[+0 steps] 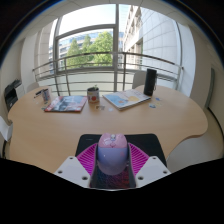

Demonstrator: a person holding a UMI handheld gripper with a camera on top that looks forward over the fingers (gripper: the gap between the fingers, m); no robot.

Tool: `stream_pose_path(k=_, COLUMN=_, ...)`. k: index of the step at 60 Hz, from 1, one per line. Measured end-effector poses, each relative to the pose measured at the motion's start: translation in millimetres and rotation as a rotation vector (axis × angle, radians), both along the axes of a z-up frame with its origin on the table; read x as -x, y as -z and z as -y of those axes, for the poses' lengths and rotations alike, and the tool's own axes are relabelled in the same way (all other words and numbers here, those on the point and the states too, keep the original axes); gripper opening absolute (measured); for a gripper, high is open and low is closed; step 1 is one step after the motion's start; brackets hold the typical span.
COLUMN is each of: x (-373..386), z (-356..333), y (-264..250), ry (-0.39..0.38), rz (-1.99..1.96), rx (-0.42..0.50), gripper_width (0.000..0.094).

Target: Arrange mouse

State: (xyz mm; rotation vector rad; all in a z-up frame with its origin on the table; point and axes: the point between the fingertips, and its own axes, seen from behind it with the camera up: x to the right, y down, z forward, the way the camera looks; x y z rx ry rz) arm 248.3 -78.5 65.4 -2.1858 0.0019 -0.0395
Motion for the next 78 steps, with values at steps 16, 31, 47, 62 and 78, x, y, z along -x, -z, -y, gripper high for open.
stream_pose_path(k=16, x=-28, z=13, y=75, ry=-0.015, rz=-0.019, rx=0.122, gripper_width=0.0578)
stream_pose_path(k=31, x=-25, z=45, y=4, ry=0.024, rz=0.048, rx=0.034, gripper_width=0.0847)
stream_pose_path(k=47, x=-3, z=145, y=-75, ry=0.065, rz=0.116, rx=-0.020, gripper_width=0.0845)
stream_pose_path(k=62, x=6, z=217, y=-94, ry=0.078, rz=0.118, rx=-0.033, gripper_width=0.0846)
stream_pose_path(k=78, x=13, z=248, y=-95, ry=0.092, rz=0.078, rx=-0.013, gripper_width=0.0847)
